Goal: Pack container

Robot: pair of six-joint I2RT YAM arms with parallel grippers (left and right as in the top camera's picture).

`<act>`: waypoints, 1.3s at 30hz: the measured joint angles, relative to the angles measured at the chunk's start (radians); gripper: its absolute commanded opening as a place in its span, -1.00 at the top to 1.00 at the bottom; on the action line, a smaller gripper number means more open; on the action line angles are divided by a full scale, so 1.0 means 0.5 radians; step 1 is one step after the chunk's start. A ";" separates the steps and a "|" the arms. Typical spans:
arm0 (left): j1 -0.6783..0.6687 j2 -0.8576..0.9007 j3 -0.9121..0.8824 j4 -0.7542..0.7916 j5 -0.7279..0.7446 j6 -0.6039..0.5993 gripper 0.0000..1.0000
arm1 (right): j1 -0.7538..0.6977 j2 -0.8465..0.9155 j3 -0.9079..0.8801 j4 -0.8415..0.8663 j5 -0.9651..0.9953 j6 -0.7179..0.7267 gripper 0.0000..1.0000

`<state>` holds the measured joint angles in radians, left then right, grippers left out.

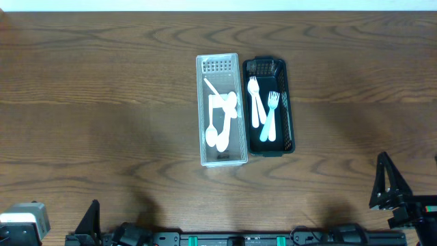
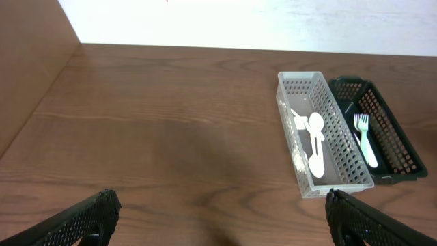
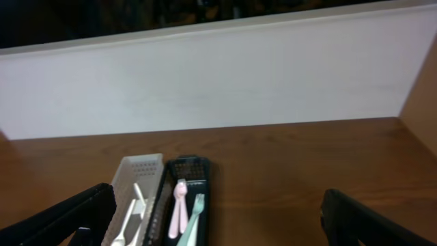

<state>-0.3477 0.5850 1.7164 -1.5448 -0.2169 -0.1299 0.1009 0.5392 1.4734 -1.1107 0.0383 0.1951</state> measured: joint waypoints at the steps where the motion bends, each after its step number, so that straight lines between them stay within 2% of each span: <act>1: 0.000 0.000 0.000 0.000 0.000 0.000 -0.96 | 0.000 0.000 0.000 0.000 0.014 0.000 -0.98; 9: 0.000 0.000 0.000 0.000 0.000 0.000 -0.96 | 0.000 0.000 -0.014 -0.146 0.119 -0.001 -0.98; 14: 0.000 0.000 0.000 0.000 0.000 0.000 -0.96 | -0.002 -0.006 -0.153 -0.154 0.144 -0.001 -0.99; 22: 0.000 0.000 -0.001 -0.001 -0.001 0.000 -0.96 | -0.002 -0.242 -0.744 0.170 0.151 -0.001 -0.98; 28: 0.000 0.000 -0.001 0.000 -0.001 0.000 -0.96 | -0.002 -0.610 -1.311 0.356 0.152 0.000 -0.98; 39: 0.000 0.000 -0.001 0.000 -0.001 0.000 -0.96 | -0.004 -0.861 -1.872 0.517 0.153 0.000 -0.99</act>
<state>-0.3477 0.5850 1.7161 -1.5448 -0.2173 -0.1299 0.0990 0.1089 0.5377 -0.8520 0.1146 0.1951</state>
